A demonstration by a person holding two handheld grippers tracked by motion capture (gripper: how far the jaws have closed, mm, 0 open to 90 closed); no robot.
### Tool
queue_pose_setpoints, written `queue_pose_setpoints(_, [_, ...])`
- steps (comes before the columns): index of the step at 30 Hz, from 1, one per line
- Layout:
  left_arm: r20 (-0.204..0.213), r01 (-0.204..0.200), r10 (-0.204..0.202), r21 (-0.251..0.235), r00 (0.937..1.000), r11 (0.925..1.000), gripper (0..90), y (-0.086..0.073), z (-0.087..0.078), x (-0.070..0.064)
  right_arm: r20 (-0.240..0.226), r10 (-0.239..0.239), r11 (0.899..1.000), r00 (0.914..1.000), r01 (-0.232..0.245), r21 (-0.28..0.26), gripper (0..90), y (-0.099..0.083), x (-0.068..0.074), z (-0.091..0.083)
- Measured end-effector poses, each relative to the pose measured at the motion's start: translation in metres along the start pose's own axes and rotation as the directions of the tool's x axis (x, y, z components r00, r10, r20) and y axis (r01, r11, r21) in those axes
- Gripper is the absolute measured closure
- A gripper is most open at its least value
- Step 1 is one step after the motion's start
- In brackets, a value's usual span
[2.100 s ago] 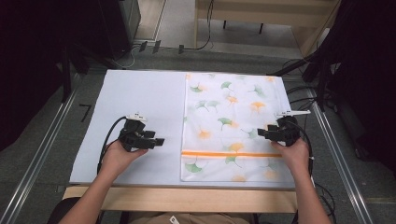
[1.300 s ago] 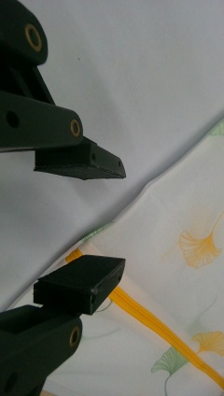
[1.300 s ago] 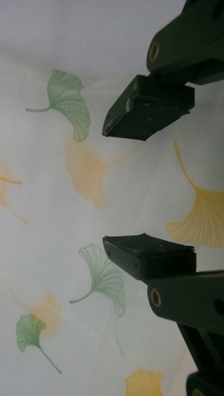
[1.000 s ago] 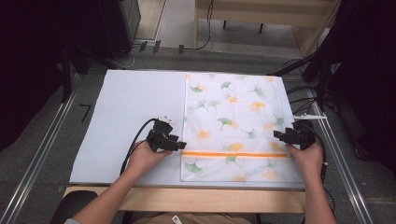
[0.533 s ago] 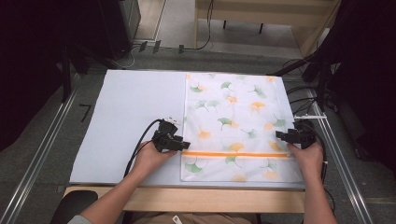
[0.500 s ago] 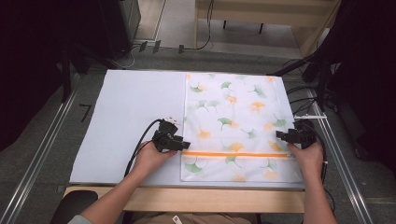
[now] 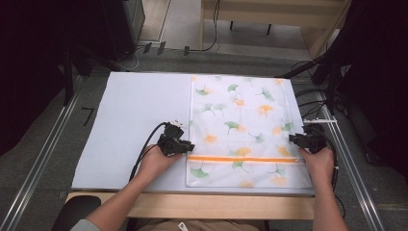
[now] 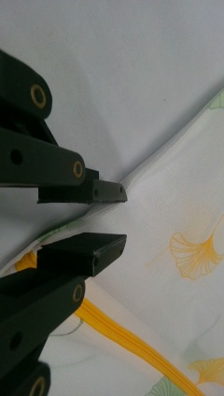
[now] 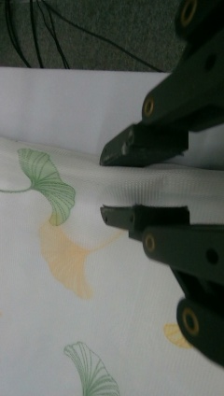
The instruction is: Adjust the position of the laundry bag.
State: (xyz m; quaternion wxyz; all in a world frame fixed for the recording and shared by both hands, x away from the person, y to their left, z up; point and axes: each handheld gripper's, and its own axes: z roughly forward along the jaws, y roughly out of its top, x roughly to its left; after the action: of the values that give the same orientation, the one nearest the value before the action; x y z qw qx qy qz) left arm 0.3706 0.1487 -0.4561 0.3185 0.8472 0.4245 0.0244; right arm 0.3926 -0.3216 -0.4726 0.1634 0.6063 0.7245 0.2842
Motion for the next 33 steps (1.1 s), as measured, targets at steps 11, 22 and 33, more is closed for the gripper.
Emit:
queue_pose_setpoints(11, [0.033,-0.016,0.016,-0.001,0.9993,0.9999,90.0,0.002,0.003,0.002,-0.017,-0.002,1.0,0.9998,0.003,0.015,90.0,0.002,0.007,0.0])
queue_pose_setpoints(22, [0.061,0.006,-0.006,-0.006,0.9981,1.0,90.0,0.004,-0.003,0.007,-0.046,0.019,0.999,0.9988,-0.018,0.031,90.0,0.005,0.007,-0.004])
queue_pose_setpoints(33, [0.068,0.053,-0.052,-0.024,0.9964,0.9983,90.0,0.004,-0.015,0.019,-0.074,0.006,0.999,0.9972,-0.003,0.038,90.0,0.009,0.015,-0.003])
